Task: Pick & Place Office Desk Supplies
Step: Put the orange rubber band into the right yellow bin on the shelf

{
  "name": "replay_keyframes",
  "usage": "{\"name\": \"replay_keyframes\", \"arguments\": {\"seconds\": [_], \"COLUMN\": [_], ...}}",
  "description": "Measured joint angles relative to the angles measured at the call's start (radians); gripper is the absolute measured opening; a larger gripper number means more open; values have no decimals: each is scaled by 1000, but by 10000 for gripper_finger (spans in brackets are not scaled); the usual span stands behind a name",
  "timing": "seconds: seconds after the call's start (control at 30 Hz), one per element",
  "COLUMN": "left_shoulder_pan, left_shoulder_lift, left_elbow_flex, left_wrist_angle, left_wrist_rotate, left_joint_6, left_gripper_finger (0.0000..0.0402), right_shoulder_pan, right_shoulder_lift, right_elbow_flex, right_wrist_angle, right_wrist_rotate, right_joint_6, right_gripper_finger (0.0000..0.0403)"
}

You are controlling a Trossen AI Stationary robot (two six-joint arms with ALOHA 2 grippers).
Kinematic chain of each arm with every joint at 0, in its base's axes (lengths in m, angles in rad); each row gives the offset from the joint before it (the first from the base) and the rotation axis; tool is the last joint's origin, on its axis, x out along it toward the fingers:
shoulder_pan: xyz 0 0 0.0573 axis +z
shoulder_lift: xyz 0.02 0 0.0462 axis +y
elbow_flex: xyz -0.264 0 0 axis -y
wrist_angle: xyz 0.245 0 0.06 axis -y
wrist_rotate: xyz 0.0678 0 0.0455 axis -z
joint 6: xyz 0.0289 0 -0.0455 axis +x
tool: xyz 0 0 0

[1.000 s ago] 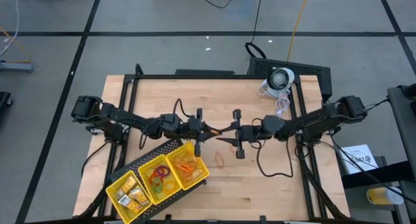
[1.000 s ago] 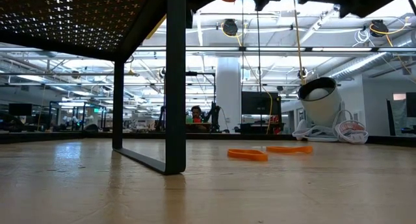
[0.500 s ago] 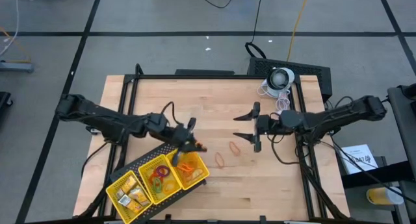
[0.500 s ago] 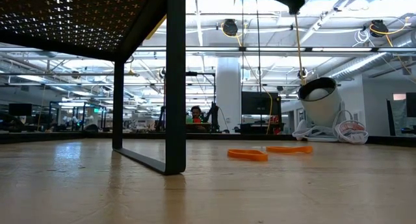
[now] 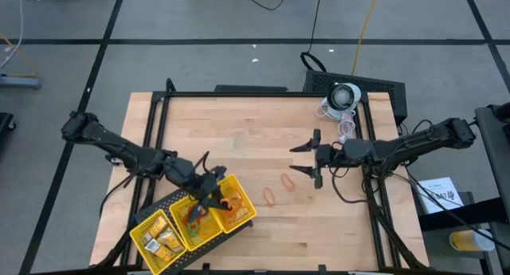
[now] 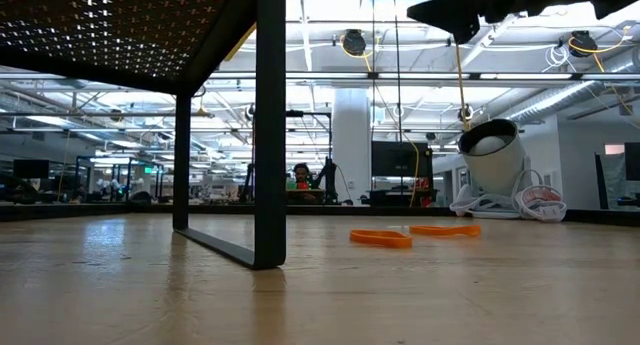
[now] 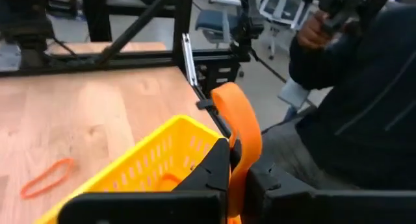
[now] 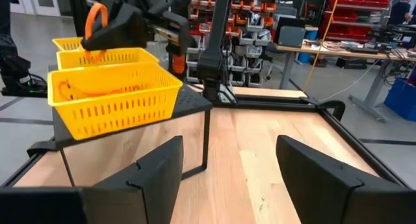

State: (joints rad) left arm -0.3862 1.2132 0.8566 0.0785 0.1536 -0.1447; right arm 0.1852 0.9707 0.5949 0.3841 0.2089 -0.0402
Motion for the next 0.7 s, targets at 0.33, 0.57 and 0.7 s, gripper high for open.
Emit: {"name": "replay_keyframes", "arguments": {"seconds": [0.33, 0.57, 0.7], "left_shoulder_pan": [21, 16, 19], "left_shoulder_lift": [0, 0, -18], "left_elbow_flex": [0, 0, 0], "left_wrist_angle": [-24, -37, -74], "left_wrist_rotate": [-83, -18, -19], "left_joint_6": [-149, -146, -147], "left_gripper_finger": [135, 235, 267], "right_shoulder_pan": [0, 0, 0], "right_shoulder_lift": [0, 0, 4], "right_elbow_flex": [-5, -5, -5], "right_wrist_angle": [0, 0, 1], "right_wrist_rotate": [0, 0, 0], "right_joint_6": [-1, 2, 2], "right_gripper_finger": [233, 233, 233]}}
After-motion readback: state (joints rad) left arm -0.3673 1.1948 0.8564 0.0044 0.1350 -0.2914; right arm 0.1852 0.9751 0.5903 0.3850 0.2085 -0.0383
